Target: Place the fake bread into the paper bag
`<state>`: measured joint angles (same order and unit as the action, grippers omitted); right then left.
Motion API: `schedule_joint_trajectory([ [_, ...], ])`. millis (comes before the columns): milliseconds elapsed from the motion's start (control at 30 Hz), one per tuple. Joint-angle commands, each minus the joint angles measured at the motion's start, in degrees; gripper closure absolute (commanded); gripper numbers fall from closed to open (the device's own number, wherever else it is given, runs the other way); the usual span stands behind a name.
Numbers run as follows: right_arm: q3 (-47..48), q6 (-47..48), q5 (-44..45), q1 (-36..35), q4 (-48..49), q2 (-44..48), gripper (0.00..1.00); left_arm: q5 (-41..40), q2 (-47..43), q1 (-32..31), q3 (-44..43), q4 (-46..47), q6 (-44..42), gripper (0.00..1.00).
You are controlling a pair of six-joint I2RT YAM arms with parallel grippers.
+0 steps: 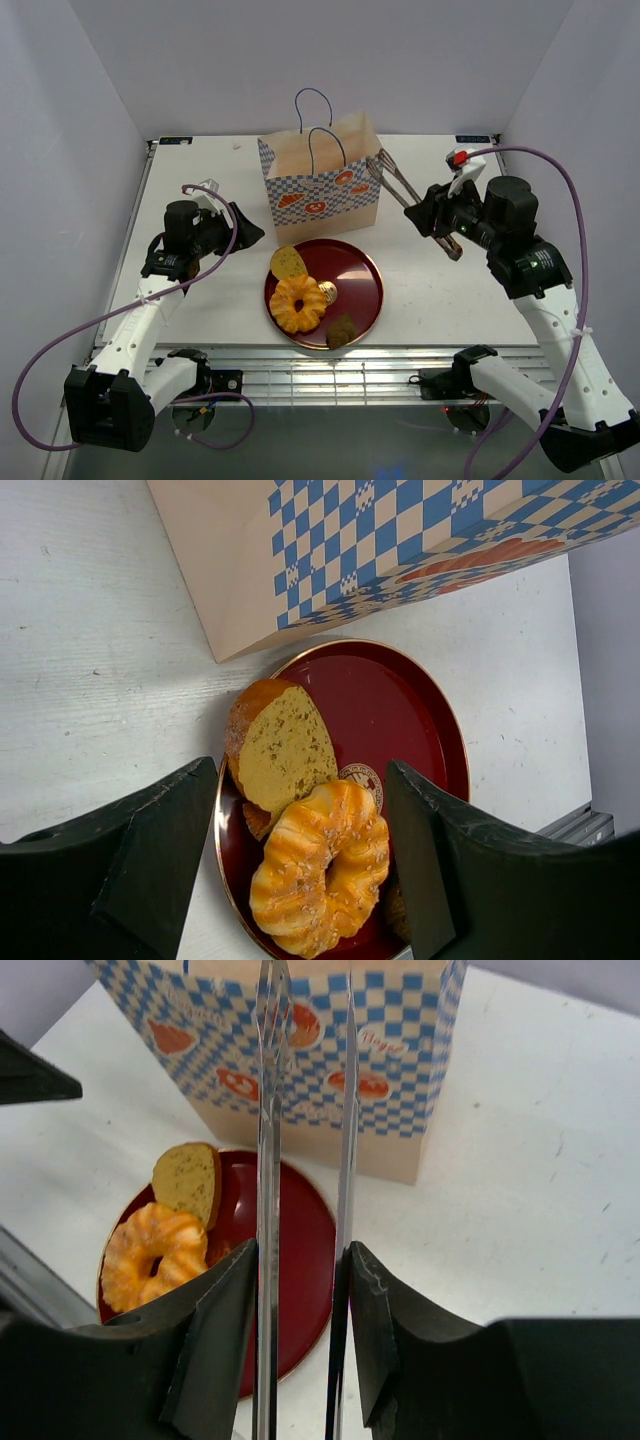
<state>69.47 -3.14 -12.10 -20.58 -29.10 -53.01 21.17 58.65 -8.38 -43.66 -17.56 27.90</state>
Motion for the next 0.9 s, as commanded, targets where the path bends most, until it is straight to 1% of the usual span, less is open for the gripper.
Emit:
schedule_joint_trajectory([
  [0,-4.95,-2.83,-5.47,0.28,1.06,2.91,0.54,-0.86,-1.00,-0.23,-1.43,0.16,-0.74,0.22],
  [33,-7.14,-3.10,-7.31,0.28,0.72,4.05,0.54,-1.04,-0.91,-0.23,-1.43,0.16,-0.66,0.22],
  [233,-14.18,-3.46,-11.18,-0.25,-0.51,9.15,0.54,-1.04,-0.47,-0.23,-1.43,0.07,-0.65,0.22],
  [367,-19.54,-4.50,-14.97,-1.48,0.01,10.21,0.54,-1.13,-0.38,-0.23,-1.43,-0.02,-0.65,0.22],
  [400,-22.42,-5.21,-15.49,-1.74,2.10,10.47,0.54,-1.22,-0.29,-0.23,-1.43,-0.02,-0.74,0.22],
  [467,-25.16,-7.31,-16.99,-3.32,4.66,11.09,0.54,-1.39,-0.29,-0.23,-1.43,-0.10,-0.74,0.22],
  [600,-31.40,-11.53,-15.33,-7.54,13.08,11.00,0.54,-1.57,-0.29,-0.23,-1.52,-0.28,-0.83,0.22],
  [767,-34.14,-14.35,-12.69,-13.95,19.95,7.14,0.53,-1.04,-0.03,-0.23,-1.60,-0.28,-0.74,0.22],
  [833,-34.66,-15.49,-11.46,-15.01,21.89,5.39,0.53,-0.87,0.06,-0.14,-1.60,-0.28,-0.65,0.22],
  [867,-35.02,-16.11,-11.46,-15.63,24.33,4.86,0.53,-0.78,0.14,-0.14,-1.52,-0.28,-0.65,0.22],
])
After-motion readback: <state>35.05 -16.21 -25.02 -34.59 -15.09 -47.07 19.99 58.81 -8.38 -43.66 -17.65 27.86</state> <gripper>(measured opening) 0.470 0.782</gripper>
